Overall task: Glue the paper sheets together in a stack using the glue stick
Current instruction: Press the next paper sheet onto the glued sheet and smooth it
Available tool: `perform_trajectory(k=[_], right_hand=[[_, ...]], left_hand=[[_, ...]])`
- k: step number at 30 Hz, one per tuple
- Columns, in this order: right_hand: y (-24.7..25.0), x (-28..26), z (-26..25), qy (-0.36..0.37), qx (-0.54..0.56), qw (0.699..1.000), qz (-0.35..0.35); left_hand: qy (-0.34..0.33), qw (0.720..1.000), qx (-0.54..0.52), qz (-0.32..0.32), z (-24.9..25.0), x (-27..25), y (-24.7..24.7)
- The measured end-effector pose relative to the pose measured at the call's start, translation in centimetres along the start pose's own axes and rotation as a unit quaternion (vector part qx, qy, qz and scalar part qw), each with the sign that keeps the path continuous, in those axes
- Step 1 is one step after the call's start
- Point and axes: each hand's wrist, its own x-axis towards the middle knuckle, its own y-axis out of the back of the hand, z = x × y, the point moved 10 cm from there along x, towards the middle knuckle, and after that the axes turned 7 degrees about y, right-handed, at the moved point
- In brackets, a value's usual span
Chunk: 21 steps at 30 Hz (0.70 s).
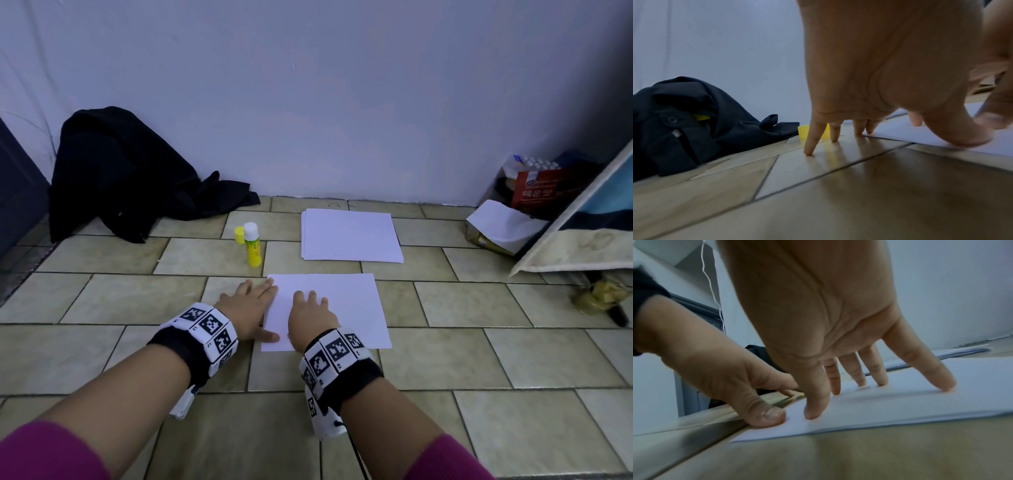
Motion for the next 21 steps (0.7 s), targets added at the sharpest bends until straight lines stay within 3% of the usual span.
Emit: perform_trajectory(k=[3, 5, 8, 12, 21], right_hand=[[0.7, -0.3, -0.7, -0.011, -0.059, 0.998, 0.017], [0.8, 0.2, -1.7, 0.031, -0.066, 0.997, 0.019], [0.4, 1.4, -2.8, 0.112, -0.066, 0.991, -0.034], [1.2, 2.3, -1.6, 0.147, -0.1, 0.981, -0.08], [5.6, 1.8, 11.6, 0.003, -0.018, 0.999, -0.03]], left_hand=[[0.009, 1.0, 0.026, 0.011, 0.0, 0.1, 0.1], [0.011, 0.999, 0.038, 0.031, 0.2, 0.0, 0.4], [0.013, 0.999, 0.021, 0.033, 0.3, -0.1, 0.6], [0.014, 0.999, 0.031, 0.028, 0.2, -0.1, 0.6], [0.013, 1.0, 0.017, 0.006, -0.3, 0.3, -0.1]])
